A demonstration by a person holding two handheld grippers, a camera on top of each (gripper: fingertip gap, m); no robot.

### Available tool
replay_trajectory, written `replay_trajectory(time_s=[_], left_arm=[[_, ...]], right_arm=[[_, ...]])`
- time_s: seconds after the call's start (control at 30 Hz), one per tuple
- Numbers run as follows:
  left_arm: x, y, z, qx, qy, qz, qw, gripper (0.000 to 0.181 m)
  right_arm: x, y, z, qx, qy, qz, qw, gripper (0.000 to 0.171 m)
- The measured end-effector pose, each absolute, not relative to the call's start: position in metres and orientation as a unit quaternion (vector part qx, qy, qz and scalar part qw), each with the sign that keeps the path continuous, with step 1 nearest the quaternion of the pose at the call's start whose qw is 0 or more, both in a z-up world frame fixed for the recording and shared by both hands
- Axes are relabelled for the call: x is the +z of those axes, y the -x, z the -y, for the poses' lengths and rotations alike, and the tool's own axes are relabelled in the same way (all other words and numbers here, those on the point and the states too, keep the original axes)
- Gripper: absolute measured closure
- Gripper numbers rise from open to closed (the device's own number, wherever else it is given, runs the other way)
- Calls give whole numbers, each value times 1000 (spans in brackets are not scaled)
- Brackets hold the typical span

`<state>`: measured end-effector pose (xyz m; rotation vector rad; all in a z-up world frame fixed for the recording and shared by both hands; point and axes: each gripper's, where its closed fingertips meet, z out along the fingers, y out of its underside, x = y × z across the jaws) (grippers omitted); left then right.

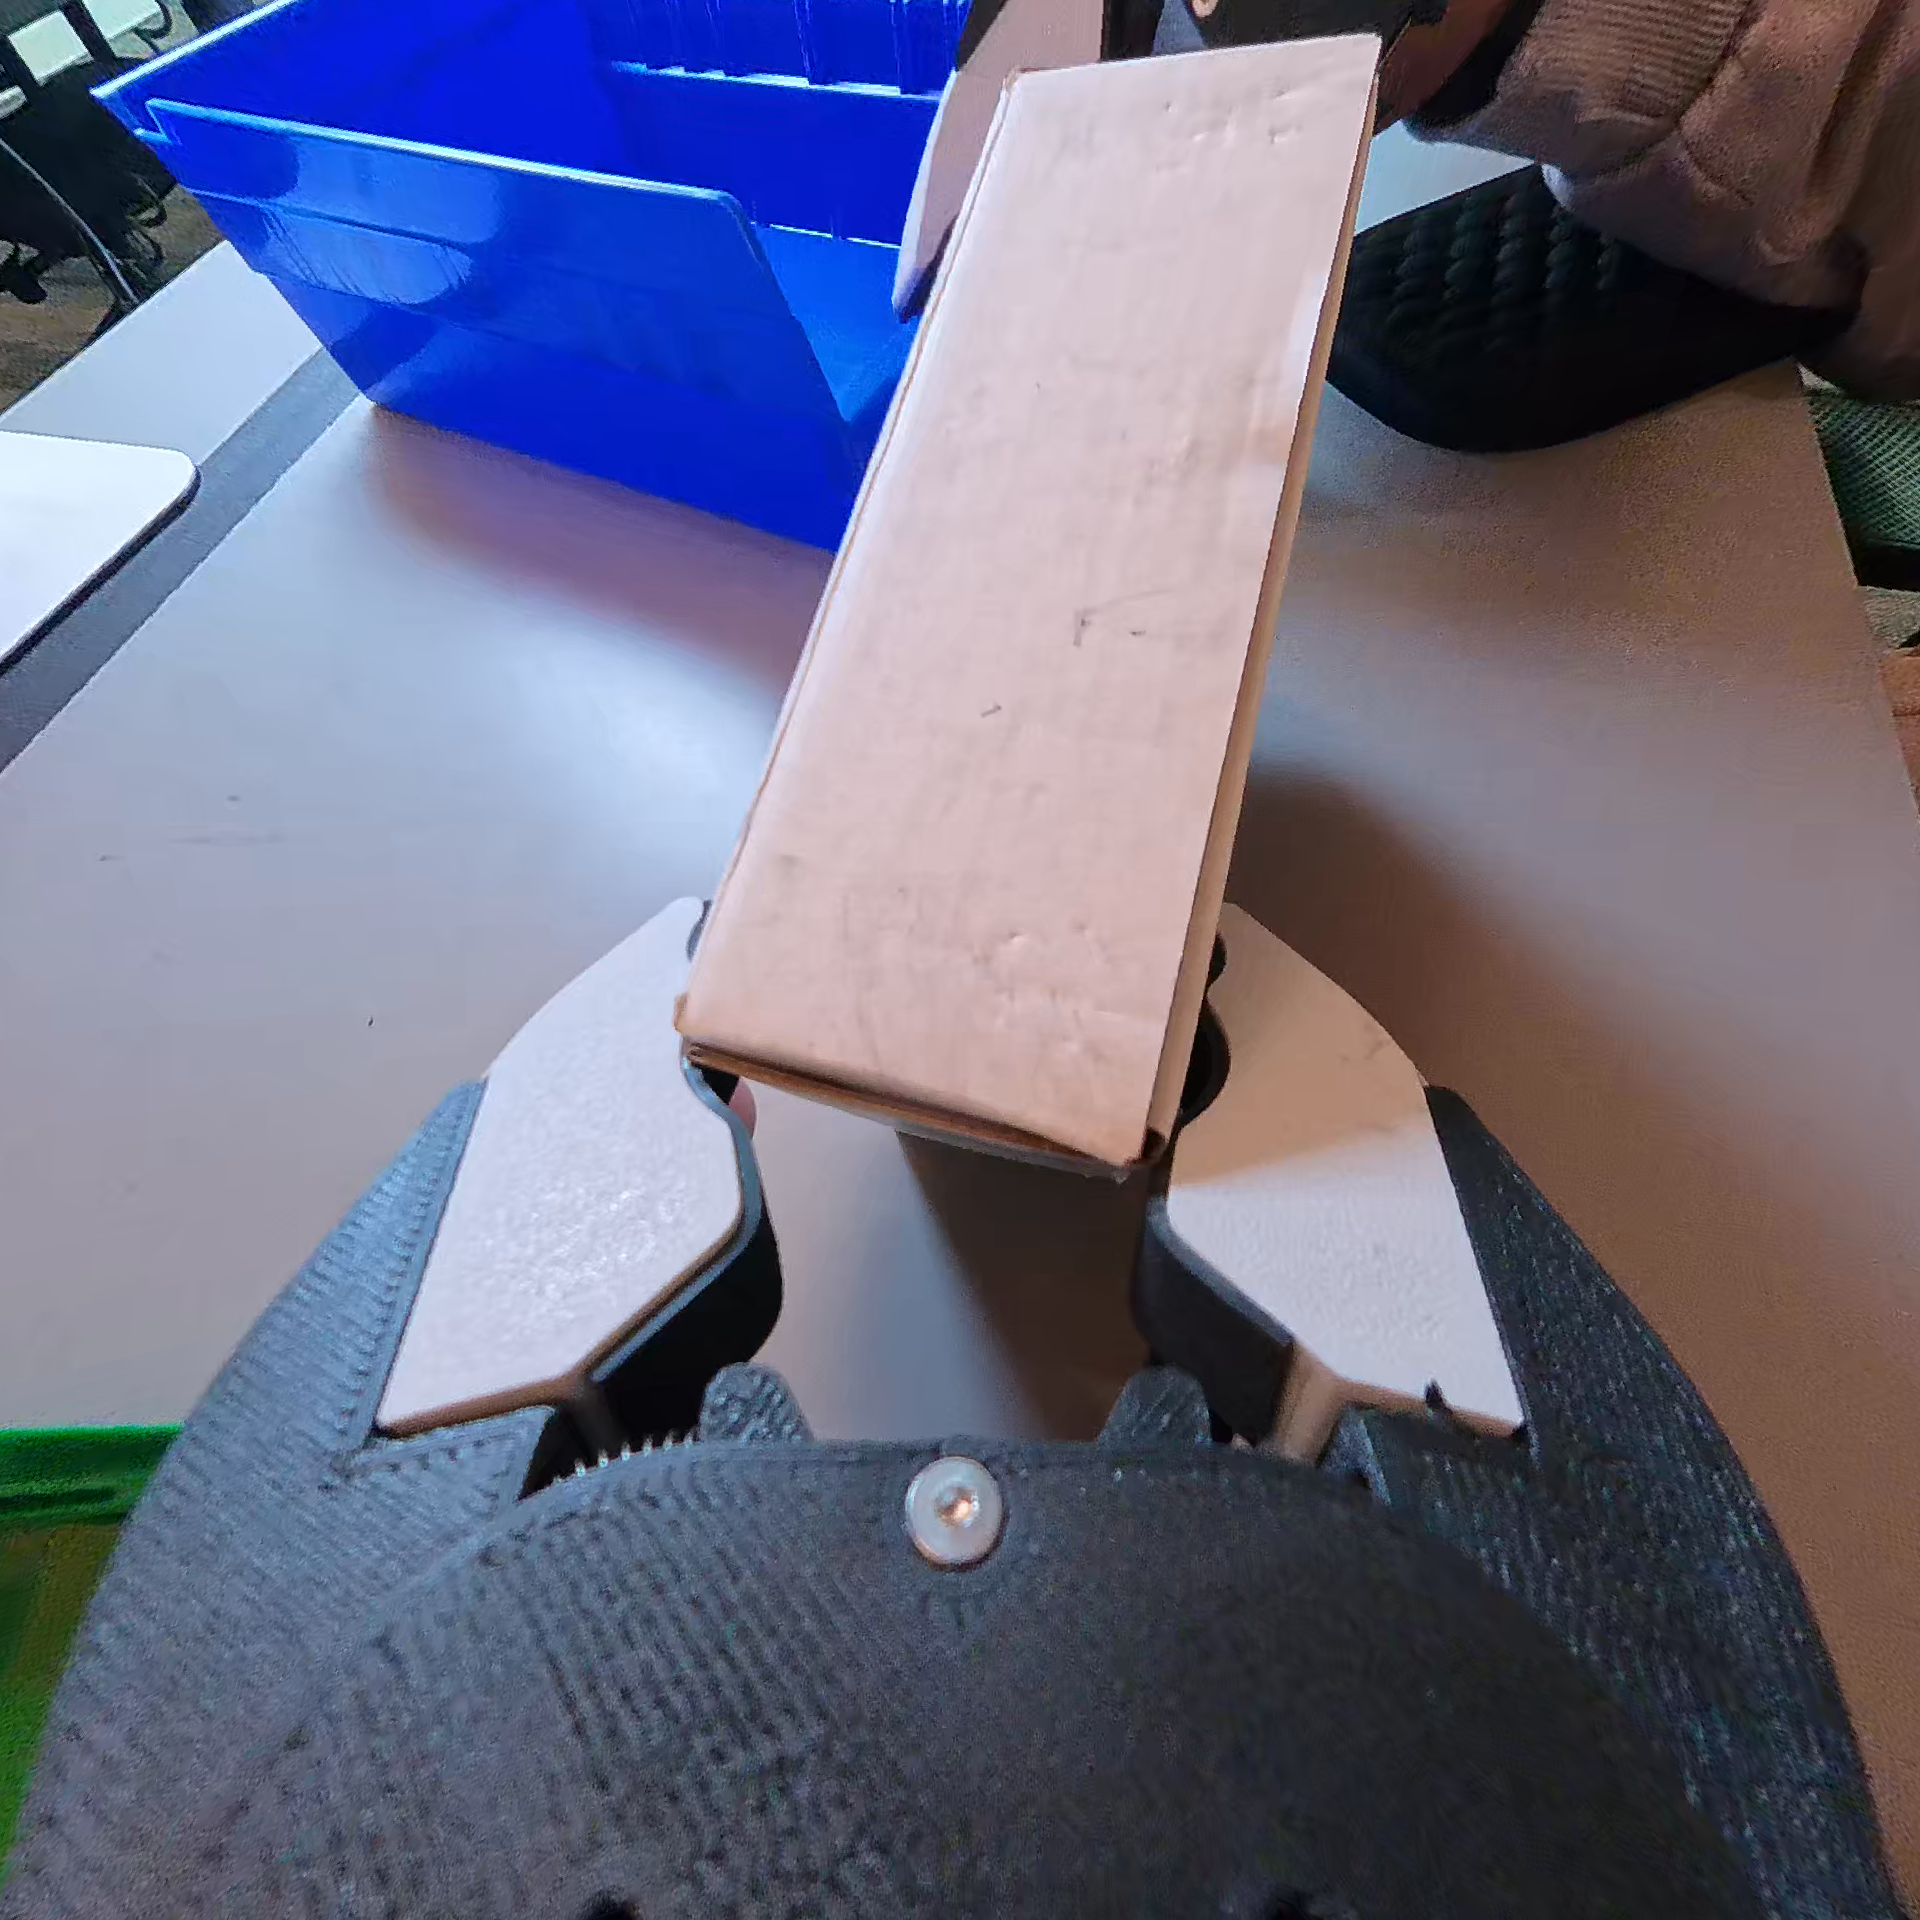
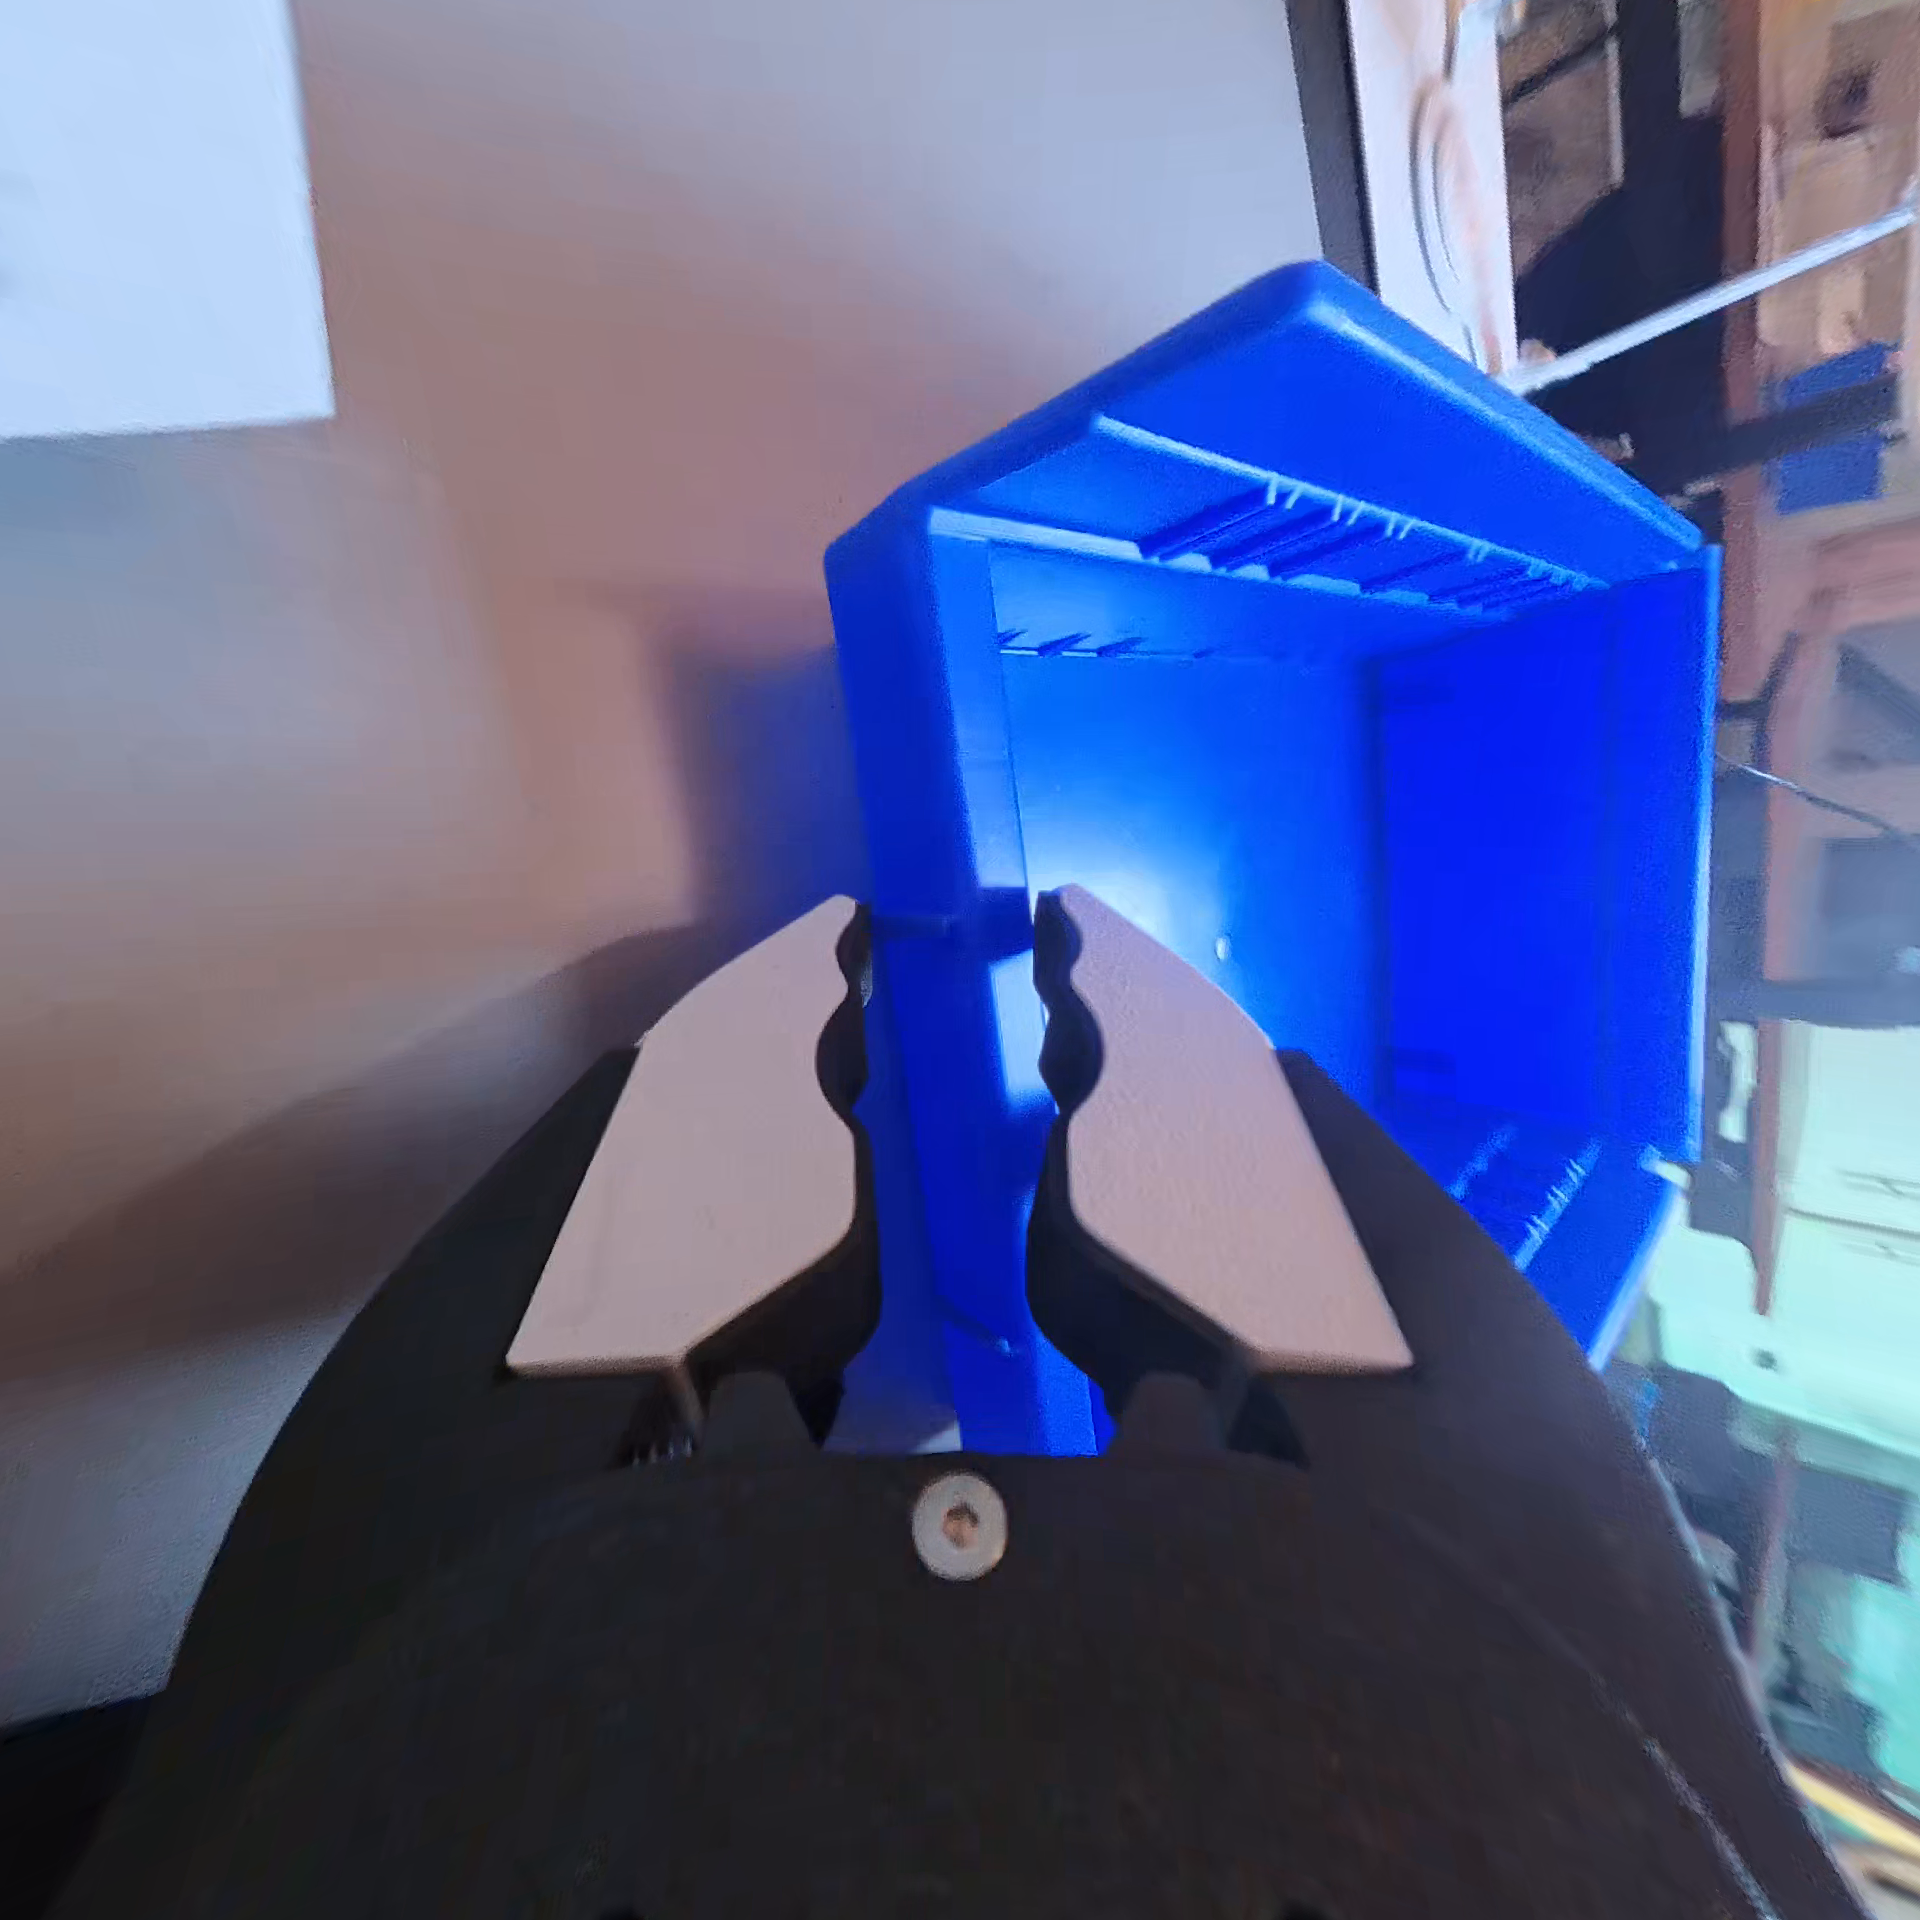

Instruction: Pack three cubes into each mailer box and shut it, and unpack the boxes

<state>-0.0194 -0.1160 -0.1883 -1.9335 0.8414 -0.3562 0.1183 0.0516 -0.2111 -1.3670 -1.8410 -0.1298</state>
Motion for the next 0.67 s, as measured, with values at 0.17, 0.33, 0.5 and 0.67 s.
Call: replay_trajectory(time_s=[0.17, 0.33, 0.5, 0.67], left_arm=[[-187, 20, 114, -148, 792, -333, 489, 96], [-187, 18, 112, -146, 792, -327, 495, 96], [-185, 22, 105, -126, 794, -308, 508, 96], [-183, 28, 97, -83, 786, -303, 532, 98]], right_arm=[[-211, -129, -80, -71, 581, 701, 408, 141], [-210, -129, -110, -87, 614, 657, 429, 141], [-208, -140, -150, -140, 622, 614, 466, 130], [-170, -96, -81, 84, 569, 634, 517, 121]])
